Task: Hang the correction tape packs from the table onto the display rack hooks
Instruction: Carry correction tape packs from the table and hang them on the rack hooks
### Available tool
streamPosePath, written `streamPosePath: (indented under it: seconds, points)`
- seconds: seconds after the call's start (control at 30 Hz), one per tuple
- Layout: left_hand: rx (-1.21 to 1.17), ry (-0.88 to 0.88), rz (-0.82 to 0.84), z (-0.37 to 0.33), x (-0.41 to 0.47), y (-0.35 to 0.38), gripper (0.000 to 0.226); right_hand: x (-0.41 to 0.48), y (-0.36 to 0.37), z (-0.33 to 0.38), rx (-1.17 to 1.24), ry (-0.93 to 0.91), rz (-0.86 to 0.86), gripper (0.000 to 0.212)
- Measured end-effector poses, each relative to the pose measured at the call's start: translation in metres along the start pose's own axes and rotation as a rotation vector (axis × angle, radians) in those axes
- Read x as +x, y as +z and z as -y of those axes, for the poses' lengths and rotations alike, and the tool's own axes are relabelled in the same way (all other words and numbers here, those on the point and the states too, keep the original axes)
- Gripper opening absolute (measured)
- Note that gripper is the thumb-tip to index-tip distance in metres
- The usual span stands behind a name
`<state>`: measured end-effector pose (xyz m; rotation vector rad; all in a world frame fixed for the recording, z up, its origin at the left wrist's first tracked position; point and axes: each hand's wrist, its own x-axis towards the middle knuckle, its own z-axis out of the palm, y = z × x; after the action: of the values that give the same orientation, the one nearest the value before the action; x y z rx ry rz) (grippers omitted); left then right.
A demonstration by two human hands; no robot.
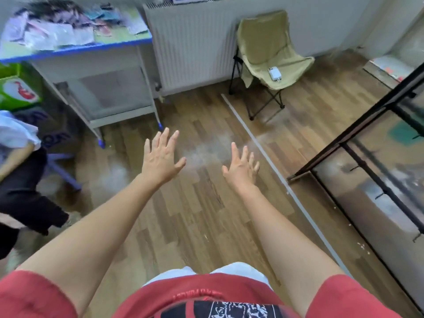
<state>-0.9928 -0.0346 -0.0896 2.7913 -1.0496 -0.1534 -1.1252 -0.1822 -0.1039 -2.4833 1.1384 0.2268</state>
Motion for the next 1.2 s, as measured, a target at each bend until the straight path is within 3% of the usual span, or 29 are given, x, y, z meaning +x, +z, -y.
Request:
streamPosePath:
  seconds: [0.17,0.43,0.9,1.2]
  points:
    - [0.003,-0.130,-0.037,0.084,0.018,-0.020,0.072,0.025,0.023,0.079,-0.032,-0.122,0.021,0.072]
    - [-0.045,-0.268,-0.057,0.157,0.083,-0.023,0.072,0.112,0.031,0.167,-0.077,-0.216,0.052,0.072]
    - [-0.080,-0.479,-0.127,0.269,0.320,-0.064,0.071,0.363,-0.029,0.339,-0.126,-0.412,0.022,0.071]
    - [-0.096,-0.460,-0.104,0.377,0.457,-0.073,0.073,0.482,-0.016,0.452,-0.131,-0.383,0.022,0.069]
